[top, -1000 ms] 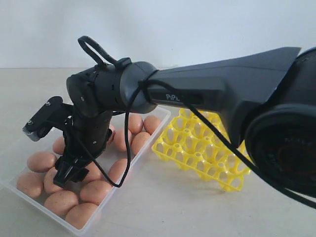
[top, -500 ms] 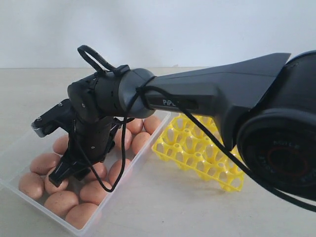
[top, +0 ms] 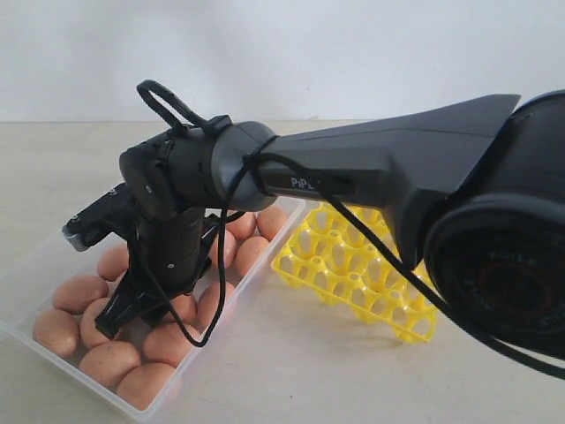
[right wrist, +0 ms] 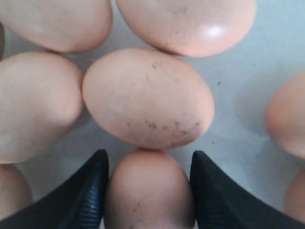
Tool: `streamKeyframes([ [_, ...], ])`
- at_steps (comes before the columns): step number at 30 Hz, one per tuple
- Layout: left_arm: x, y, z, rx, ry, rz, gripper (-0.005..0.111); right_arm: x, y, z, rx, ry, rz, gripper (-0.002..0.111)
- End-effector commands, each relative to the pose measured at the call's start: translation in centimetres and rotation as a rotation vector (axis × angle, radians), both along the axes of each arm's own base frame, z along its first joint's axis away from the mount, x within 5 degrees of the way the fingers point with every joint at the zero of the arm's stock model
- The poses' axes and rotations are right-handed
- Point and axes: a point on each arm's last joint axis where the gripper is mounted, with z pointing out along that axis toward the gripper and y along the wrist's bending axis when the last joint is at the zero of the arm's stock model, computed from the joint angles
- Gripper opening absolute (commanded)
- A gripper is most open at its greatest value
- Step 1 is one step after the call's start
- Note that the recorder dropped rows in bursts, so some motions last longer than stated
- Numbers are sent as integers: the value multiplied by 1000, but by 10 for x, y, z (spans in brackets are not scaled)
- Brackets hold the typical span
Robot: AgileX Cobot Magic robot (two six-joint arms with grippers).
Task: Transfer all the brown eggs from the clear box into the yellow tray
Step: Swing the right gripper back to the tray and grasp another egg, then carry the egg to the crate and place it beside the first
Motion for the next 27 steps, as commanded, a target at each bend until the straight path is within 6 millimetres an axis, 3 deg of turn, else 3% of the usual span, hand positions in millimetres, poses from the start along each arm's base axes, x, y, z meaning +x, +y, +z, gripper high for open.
streamKeyframes([
  [1, 0, -1, 0, -9, -9, -6, 1, 10, -11, 34, -47, -165, 56, 0],
  [3, 0, -1, 0, -9, -9, -6, 1, 12, -16, 60, -33, -230, 15, 0],
  [6, 0, -1, 0, -9, -9, -6, 1, 8, -20, 106, 133, -271, -120, 0],
  [10, 0, -1, 0, -9, -9, -6, 1, -5, -23, 164, 587, -381, -191, 0],
  [14, 0, -1, 0, -9, -9, -6, 1, -34, -53, 187, 971, -571, -138, 0],
  [17, 0, -1, 0, -9, -9, -6, 1, -53, -93, 185, 1132, -646, -165, 0],
  [20, 0, -1, 0, -9, -9, -6, 1, -50, -142, 163, 1091, -683, -302, 0],
  [23, 0, -1, 0, -9, -9, -6, 1, -34, -203, 137, 1019, -737, -629, 0],
  [27, 0, -1, 0, -9, -9, -6, 1, -9, -292, 125, 1006, -891, -1179, 0],
])
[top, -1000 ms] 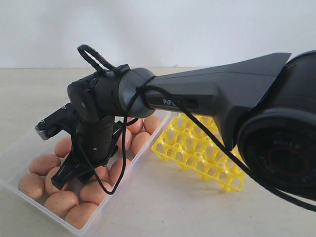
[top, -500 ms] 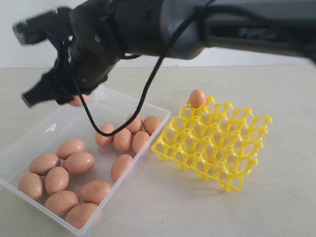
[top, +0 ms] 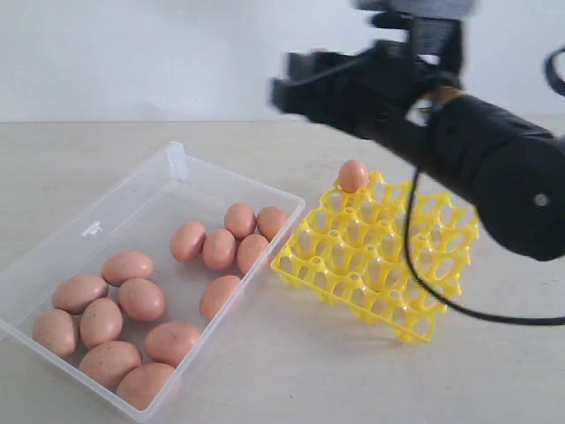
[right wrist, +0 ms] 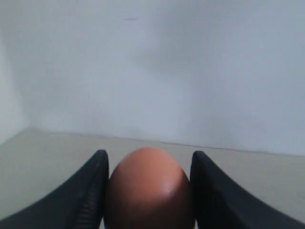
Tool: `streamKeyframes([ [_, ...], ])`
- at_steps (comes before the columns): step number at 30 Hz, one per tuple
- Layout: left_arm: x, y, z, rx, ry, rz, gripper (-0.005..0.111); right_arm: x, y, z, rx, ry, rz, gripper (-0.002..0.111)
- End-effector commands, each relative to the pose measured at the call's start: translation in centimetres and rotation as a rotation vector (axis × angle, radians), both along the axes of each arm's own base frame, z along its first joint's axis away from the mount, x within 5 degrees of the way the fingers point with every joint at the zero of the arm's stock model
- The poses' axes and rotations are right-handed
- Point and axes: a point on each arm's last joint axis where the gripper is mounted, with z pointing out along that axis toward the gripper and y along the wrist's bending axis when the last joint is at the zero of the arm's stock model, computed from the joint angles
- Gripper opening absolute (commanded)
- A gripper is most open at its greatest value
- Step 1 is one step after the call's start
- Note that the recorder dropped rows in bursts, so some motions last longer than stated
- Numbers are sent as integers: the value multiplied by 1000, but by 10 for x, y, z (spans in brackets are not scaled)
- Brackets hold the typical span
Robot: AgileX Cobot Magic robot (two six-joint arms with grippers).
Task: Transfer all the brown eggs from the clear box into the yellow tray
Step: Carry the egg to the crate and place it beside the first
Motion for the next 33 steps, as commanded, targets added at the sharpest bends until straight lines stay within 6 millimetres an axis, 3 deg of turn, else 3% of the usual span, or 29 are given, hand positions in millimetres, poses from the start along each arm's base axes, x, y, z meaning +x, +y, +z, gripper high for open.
streamKeyframes([
  [1, 0, -1, 0, -9, -9, -6, 1, 22, -97, -4, 248, 20, -542, 0],
  [3, 0, -1, 0, -9, -9, -6, 1, 33, -132, -3, 289, 26, -631, 0],
  [5, 0, -1, 0, -9, -9, -6, 1, 44, -156, -2, 245, 48, -591, 0],
  [9, 0, -1, 0, -9, -9, -6, 1, 64, -177, 3, 172, 59, -358, 0],
  [11, 0, -1, 0, -9, -9, -6, 1, 71, -174, 5, 166, 27, -153, 0],
  [15, 0, -1, 0, -9, -9, -6, 1, 81, -158, 0, 184, 4, 454, 0],
  [17, 0, -1, 0, -9, -9, -6, 1, 94, -156, -17, 129, 129, 550, 0],
  [20, 0, -1, 0, -9, -9, -6, 1, 103, -153, -35, 85, 265, 629, 0],
  [25, 0, -1, 0, -9, -9, -6, 1, 107, -150, -55, 93, 324, 649, 0],
  [33, 0, -1, 0, -9, -9, -6, 1, 122, -131, -88, -53, 389, 526, 0],
])
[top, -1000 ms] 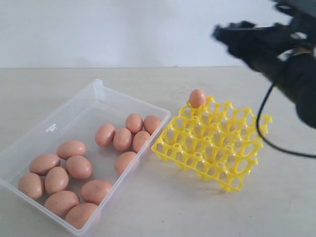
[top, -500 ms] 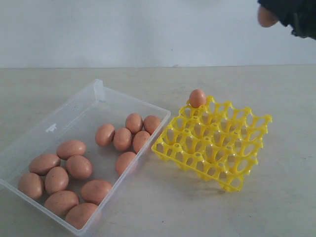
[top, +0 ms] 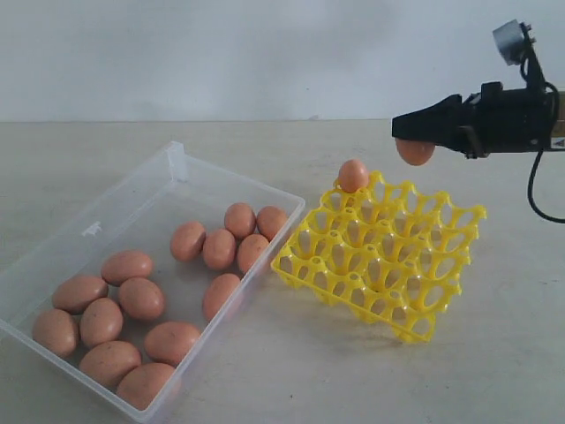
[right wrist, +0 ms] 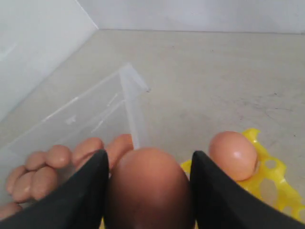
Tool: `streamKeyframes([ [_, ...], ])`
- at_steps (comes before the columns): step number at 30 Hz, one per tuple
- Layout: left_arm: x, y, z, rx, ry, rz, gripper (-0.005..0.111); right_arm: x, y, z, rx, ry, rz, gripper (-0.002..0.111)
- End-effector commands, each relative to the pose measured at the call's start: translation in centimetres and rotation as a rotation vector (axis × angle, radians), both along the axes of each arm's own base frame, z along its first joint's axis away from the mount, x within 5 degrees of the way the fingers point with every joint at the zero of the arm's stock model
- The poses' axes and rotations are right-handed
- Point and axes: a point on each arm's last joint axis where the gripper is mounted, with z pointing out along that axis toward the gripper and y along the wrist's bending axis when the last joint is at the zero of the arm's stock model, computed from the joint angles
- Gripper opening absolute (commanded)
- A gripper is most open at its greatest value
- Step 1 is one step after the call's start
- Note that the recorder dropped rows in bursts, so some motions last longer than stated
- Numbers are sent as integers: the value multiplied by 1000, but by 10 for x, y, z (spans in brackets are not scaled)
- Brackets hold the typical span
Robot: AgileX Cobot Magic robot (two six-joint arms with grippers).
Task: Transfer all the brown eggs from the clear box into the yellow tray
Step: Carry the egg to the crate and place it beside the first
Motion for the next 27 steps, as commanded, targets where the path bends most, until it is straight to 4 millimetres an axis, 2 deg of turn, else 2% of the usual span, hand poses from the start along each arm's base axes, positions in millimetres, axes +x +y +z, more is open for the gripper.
streamKeyframes([
  [1, 0, -1, 0, -9, -9, -6, 1, 8, 15, -19, -134, -52, -14, 0],
  [5, 0, -1, 0, -9, -9, -6, 1, 16, 28, -36, -254, -176, -3, 0],
  [11, 0, -1, 0, -9, -9, -6, 1, 27, 30, -49, -251, -306, -68, 0],
  [22, 0, -1, 0, -9, -9, -6, 1, 33, 28, -83, -246, -309, -98, 0],
  [27, 0, -1, 0, -9, -9, -6, 1, 33, 28, -89, -239, -304, -104, 0],
])
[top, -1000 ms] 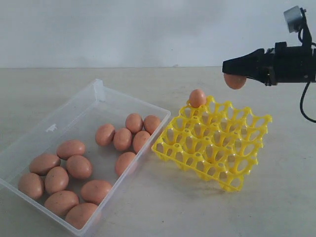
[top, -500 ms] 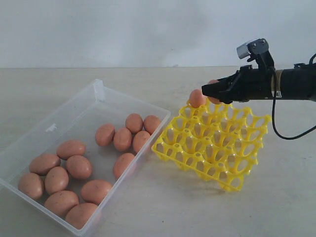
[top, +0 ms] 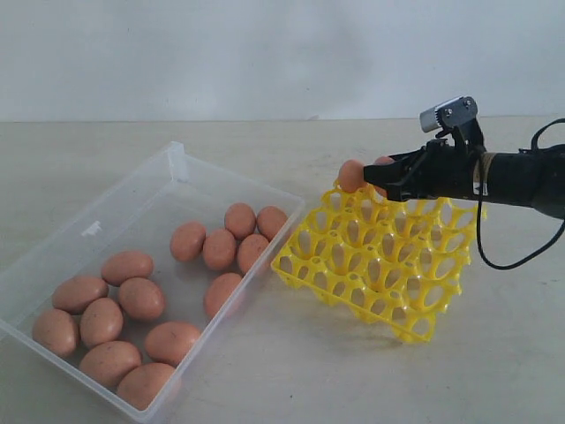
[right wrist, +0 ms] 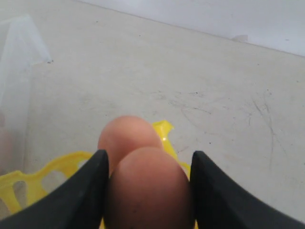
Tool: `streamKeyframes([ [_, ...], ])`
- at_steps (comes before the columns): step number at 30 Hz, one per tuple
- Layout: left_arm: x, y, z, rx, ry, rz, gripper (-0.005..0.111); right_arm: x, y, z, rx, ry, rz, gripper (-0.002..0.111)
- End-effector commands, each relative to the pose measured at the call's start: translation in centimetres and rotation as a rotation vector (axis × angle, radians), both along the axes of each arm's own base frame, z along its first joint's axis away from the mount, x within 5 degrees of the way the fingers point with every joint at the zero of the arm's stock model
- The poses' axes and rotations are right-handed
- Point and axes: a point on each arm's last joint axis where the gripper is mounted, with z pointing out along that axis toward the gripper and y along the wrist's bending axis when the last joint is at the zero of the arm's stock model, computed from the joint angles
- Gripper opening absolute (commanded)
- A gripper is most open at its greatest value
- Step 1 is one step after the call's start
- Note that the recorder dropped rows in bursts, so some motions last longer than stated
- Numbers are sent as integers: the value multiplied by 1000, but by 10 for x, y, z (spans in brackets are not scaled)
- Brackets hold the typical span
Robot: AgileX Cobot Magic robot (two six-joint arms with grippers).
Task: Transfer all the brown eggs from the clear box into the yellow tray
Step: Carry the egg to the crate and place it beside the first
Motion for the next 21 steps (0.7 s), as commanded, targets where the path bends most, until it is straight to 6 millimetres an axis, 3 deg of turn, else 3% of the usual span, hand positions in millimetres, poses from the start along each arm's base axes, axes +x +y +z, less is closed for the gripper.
streamKeyframes([
  [1, 0, -1, 0, -9, -9, -6, 1, 1, 1, 0, 15, -18, 5, 0],
  [3, 0, -1, 0, -9, -9, -6, 1, 1, 1, -1, 5, -29, 10, 2],
  [5, 0, -1, 0, -9, -9, -6, 1, 1, 1, -1, -8, -44, 17, 15],
  [8, 0, -1, 0, -9, -9, -6, 1, 1, 1, 0, -4, -46, 20, 47],
  [10, 0, -1, 0, -9, -9, -6, 1, 1, 3, 2, 15, -58, 32, 59],
  [16, 0, -1, 0, -9, -9, -6, 1, -1, 5, 6, 64, -73, 53, 62],
  [21, 0, -1, 0, -9, -9, -6, 1, -2, 7, 35, 172, -94, 66, 62],
])
